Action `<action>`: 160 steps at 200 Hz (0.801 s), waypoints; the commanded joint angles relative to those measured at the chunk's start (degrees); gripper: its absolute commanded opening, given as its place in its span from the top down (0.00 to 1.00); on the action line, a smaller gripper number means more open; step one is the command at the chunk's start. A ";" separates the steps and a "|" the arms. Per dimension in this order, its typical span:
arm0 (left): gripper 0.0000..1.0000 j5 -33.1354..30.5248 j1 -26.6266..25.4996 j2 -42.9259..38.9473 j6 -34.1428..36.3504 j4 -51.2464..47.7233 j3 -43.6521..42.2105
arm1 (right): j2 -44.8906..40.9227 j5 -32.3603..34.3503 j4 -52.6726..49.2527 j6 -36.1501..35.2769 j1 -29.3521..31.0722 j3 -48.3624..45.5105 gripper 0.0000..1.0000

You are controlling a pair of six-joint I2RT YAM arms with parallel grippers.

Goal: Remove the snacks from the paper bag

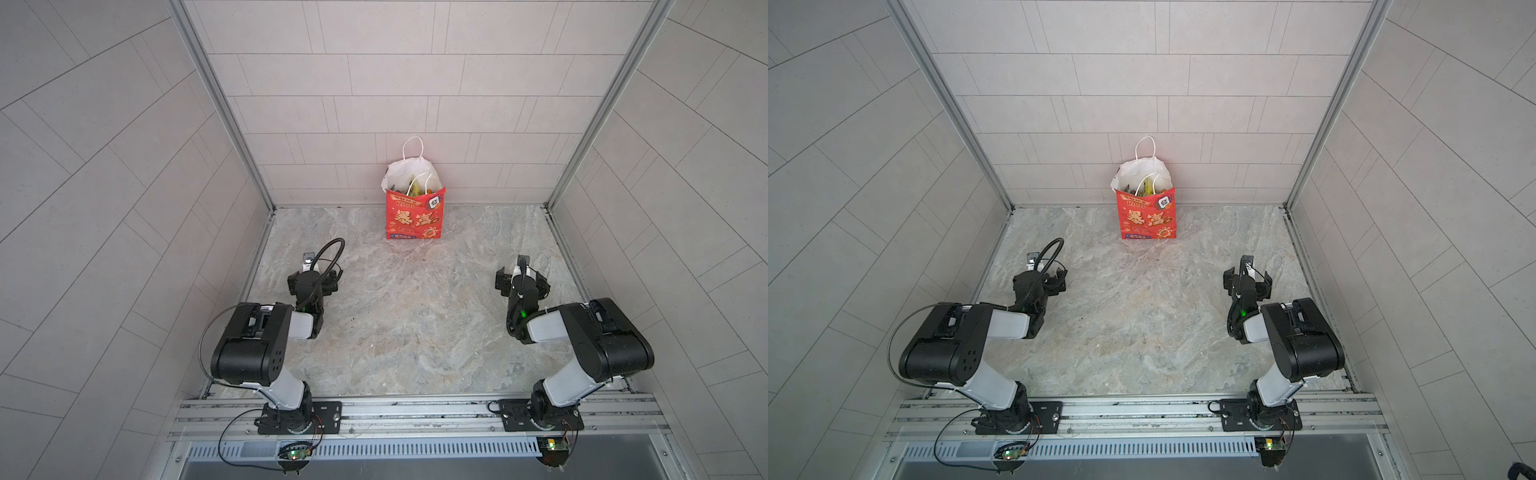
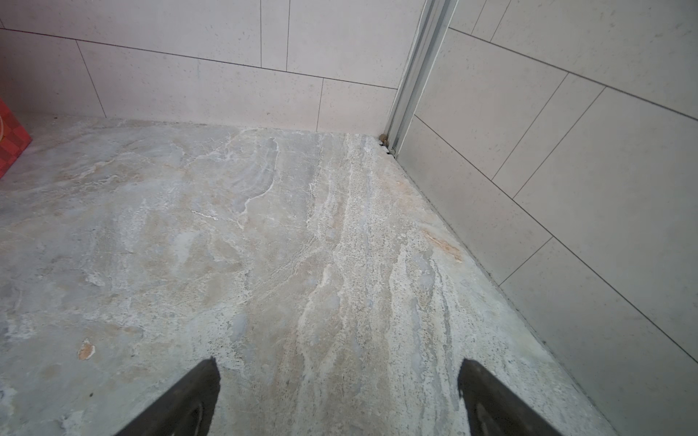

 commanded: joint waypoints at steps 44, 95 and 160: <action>0.01 -8.28 -5.29 -10.21 4.41 -6.35 0.91 | -11.97 1.61 -12.03 -6.13 4.79 2.34 0.01; 0.58 8.11 -5.67 -17.97 -12.65 -25.52 21.46 | -18.55 -24.02 -25.85 32.79 -3.84 15.47 0.12; 1.00 26.66 -1.09 14.53 -23.86 -50.64 64.42 | 4.52 -28.94 -55.57 27.47 -2.61 51.52 0.73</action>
